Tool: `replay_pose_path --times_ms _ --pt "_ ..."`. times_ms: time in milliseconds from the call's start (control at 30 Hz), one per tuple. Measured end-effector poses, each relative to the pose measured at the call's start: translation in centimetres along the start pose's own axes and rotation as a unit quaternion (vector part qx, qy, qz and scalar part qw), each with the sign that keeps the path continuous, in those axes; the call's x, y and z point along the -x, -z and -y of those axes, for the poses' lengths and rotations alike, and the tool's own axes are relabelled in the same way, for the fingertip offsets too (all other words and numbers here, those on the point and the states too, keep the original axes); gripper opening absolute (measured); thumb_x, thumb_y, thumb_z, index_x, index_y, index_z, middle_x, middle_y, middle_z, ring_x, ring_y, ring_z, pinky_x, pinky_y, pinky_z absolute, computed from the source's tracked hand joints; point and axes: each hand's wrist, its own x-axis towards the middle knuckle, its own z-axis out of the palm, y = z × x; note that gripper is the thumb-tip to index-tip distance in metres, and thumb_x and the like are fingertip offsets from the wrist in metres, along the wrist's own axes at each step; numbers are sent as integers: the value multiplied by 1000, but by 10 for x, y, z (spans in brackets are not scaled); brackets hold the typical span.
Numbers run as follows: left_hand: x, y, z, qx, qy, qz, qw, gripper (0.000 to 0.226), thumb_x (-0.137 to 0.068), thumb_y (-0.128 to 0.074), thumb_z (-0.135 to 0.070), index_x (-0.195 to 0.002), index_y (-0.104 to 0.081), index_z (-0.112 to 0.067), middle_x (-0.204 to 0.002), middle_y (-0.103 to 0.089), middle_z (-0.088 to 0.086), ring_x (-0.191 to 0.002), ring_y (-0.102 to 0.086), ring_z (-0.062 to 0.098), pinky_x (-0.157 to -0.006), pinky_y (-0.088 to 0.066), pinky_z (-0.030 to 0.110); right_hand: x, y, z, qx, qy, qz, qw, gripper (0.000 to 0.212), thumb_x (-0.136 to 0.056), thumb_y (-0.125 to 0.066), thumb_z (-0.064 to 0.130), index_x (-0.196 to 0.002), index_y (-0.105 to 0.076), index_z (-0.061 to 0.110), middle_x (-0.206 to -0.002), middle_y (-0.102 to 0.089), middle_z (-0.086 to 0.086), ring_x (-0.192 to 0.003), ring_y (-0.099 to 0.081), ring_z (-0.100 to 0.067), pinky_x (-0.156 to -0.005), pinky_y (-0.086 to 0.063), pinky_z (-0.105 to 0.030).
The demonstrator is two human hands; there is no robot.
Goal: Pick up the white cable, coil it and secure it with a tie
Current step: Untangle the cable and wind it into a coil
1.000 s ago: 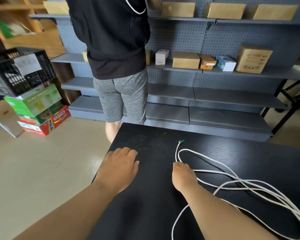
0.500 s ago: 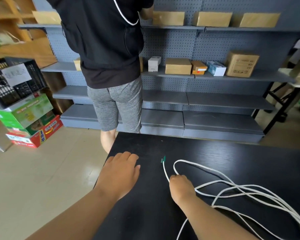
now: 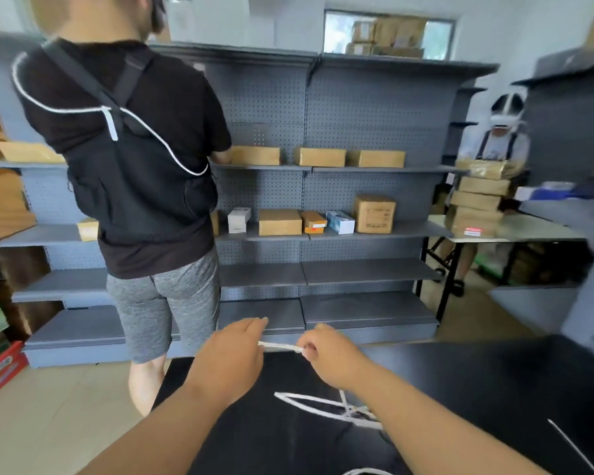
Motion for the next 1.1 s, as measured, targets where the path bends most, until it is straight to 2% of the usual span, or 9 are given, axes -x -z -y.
replay_pose_path --times_ms 133,267,467,600,700,767,833,967,1100 --pt "-18 24 -29 45 -58 33 997 51 -94 -46 -29 -143 -31 -27 -146 -40 -8 -131 -39 14 -105 -33 27 28 65 13 -5 7 -49 999 25 -95 -42 14 -108 -63 14 -106 -50 -5 -101 -52 -22 -91 -38 -29" --pt "-32 49 -67 112 -80 41 990 17 -95 -46 -26 -106 -59 -21 -101 -65 3 -94 -60 22 -78 -44 31 54 117 20 -6 7 -100 995 24 -95 -43 18 -105 -65 17 -102 -50 -1 -98 -52 -18 -87 -38 -26" --pt "-43 77 -112 178 -99 -49 978 14 -95 -47 -27 -91 -60 -23 -68 -53 -4 -66 -49 15 -63 -39 29 88 159 4 -126 -11 -125 984 15 -90 -51 20 -89 -66 22 -74 -58 6 -67 -53 -8 -73 -50 -34" --pt "-50 77 -138 158 -116 -71 978 16 -95 -47 -27 -100 -62 -21 -84 -61 -2 -80 -58 16 -74 -44 28 102 170 -14 -280 -62 -121 950 13 -87 -58 14 -82 -68 20 -76 -61 1 -63 -58 -9 -61 -54 -20" --pt "-49 63 -159 199 -73 -140 967 28 -92 -54 -26 -118 -54 -16 -112 -52 -2 -104 -53 13 -90 -38 21 108 182 -26 -390 -102 -165 900 8 -87 -59 7 -88 -67 8 -77 -60 -6 -62 -58 -13 -63 -57 -25" --pt "-43 50 -176 240 -36 -177 954 28 -92 -54 -25 -117 -51 -13 -112 -50 -1 -107 -51 14 -88 -36 19 113 190 -33 -436 -118 -193 871 8 -87 -58 5 -93 -64 3 -79 -59 -8 -64 -57 -15 -66 -58 -29" --pt "-39 39 -194 291 -25 -97 951 18 -93 -50 -28 -108 -54 -19 -104 -55 -6 -103 -54 12 -82 -36 18 117 199 -40 -467 -123 -208 850 9 -88 -58 4 -96 -61 1 -80 -57 -9 -66 -57 -17 -66 -58 -30" --pt "-33 19 -225 311 -80 168 932 17 -91 -51 -40 -102 -57 -28 -100 -61 -12 -92 -55 4 -79 -40 19 121 213 -53 -510 -128 -231 818 12 -89 -56 3 -100 -59 -1 -82 -56 -11 -69 -58 -17 -63 -57 -27" --pt "-35 8 -233 264 -102 187 941 9 -89 -55 -27 -82 -59 -26 -92 -67 -1 -89 -61 16 -86 -45 28 125 227 -70 -540 -142 -254 790 8 -88 -57 1 -95 -60 2 -86 -58 -13 -73 -60 -19 -60 -55 -26"
